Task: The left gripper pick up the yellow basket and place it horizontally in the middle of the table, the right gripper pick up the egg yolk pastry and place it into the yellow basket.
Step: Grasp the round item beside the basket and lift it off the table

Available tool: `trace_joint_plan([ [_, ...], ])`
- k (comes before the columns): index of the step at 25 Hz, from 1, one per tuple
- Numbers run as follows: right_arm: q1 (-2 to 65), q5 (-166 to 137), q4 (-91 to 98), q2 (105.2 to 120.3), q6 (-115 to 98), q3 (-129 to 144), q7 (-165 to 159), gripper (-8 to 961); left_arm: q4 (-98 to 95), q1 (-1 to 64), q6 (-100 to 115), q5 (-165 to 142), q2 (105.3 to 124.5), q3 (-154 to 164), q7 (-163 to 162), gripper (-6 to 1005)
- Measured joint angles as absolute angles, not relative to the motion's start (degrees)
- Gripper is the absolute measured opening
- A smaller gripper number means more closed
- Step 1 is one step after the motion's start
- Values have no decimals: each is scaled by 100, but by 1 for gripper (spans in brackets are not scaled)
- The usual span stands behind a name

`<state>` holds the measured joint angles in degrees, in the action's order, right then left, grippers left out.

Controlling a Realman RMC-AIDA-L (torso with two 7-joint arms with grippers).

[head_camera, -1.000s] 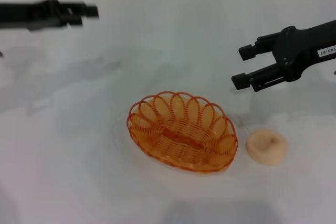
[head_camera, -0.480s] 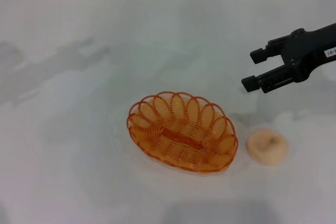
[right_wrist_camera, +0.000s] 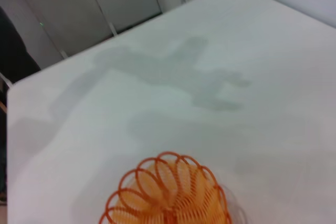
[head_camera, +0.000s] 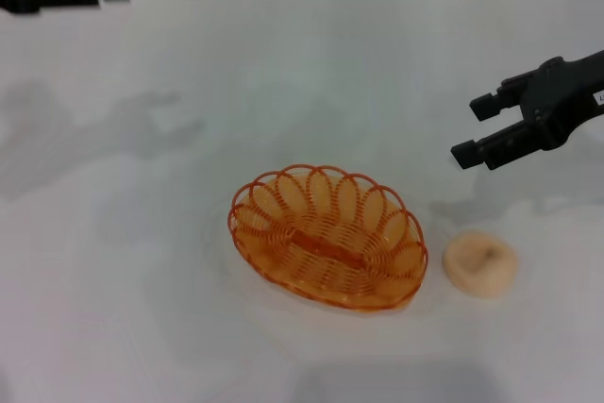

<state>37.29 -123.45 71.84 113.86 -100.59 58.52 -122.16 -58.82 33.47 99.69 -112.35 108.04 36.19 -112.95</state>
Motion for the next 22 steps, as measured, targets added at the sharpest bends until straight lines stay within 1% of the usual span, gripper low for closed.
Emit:
trace_joint_plan([
  [12,3932,-13147,7203,11341,-10300,5854,-12635,839,-6161,3436,11065,-11405,10770,4529,-11024,653],
  [22,4221,-14092,7212,11448,-10729,5969,-12958,839,-6271,3453,11222,-11478,10822,4858,-11123,649],
])
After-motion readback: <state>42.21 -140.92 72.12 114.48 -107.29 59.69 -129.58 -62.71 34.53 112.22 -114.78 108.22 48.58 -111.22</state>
